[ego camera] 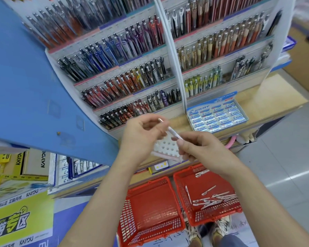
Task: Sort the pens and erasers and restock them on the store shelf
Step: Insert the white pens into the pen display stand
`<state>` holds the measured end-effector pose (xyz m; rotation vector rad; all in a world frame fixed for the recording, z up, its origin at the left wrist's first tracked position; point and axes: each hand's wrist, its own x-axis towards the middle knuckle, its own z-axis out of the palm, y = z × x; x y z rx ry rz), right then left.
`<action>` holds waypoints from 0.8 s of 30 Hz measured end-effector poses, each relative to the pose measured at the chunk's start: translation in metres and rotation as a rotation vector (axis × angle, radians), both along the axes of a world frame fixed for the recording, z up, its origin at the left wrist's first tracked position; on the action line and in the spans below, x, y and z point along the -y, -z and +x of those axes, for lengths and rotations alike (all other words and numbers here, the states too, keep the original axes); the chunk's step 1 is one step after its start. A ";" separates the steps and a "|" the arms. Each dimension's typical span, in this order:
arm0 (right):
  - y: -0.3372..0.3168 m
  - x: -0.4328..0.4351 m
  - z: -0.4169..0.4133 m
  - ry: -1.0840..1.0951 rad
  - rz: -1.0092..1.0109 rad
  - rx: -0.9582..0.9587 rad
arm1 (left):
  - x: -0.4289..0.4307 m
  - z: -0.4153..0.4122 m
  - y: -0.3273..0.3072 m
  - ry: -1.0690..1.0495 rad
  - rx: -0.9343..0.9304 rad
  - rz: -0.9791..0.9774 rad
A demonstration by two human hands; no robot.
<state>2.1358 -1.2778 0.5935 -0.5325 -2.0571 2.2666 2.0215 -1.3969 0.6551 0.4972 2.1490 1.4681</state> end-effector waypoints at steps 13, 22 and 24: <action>0.069 0.009 -0.001 0.474 0.113 0.177 | 0.029 -0.031 0.012 -0.205 -0.305 -0.154; 0.091 0.033 -0.008 0.352 0.125 0.326 | 0.022 -0.026 0.062 -0.064 -0.503 -0.304; 0.090 0.035 -0.007 0.337 0.123 0.341 | 0.022 -0.027 0.070 -0.045 -0.549 -0.325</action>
